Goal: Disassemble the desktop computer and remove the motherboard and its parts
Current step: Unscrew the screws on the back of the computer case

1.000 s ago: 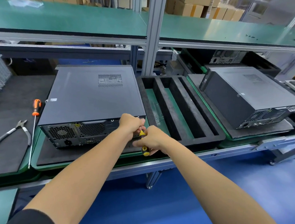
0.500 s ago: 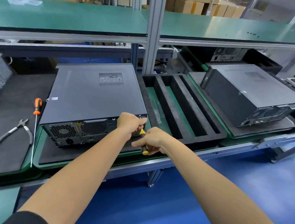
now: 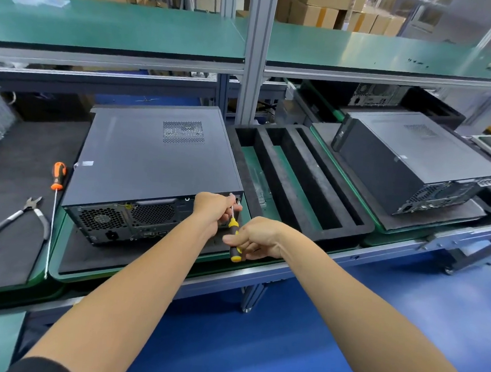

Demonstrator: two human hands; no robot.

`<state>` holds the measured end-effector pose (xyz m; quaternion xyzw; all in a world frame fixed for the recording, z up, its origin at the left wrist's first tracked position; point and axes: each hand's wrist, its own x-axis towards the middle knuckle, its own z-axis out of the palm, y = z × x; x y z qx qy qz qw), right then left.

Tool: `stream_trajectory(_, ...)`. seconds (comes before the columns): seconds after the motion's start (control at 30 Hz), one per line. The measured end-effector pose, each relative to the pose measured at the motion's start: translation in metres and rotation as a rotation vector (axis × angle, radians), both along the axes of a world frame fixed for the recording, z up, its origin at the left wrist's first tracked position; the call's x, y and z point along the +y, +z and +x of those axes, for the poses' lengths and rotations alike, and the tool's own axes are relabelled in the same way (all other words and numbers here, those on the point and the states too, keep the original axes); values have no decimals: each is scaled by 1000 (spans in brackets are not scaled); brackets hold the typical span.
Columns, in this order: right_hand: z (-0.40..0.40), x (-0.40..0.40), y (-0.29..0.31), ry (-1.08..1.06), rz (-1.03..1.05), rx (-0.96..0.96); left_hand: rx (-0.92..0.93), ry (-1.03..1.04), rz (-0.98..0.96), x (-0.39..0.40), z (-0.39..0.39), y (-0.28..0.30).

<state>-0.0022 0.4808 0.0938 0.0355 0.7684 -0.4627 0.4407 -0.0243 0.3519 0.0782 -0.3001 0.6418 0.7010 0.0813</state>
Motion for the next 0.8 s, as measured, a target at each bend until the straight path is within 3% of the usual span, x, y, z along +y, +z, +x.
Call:
stream_trajectory(0.13, 0, -4, -5, 22, 49, 74, 19, 138, 1, 6, -2, -1)
stream_trajectory(0.37, -1, 4, -1, -17, -87, -63, 42, 292, 28, 21, -2, -1)
stream_trajectory(0.5, -1, 7, 6, 2, -138, -44, 22, 297, -3, 23, -1, 1)
stream_trajectory(0.67, -1, 21, 17, -8, -419, -259, 5, 240, -19, 20, 0, 0)
stream_trajectory(0.8, 1, 15, 14, -46, -301, -145, 8, 208, -13, 18, 1, -1)
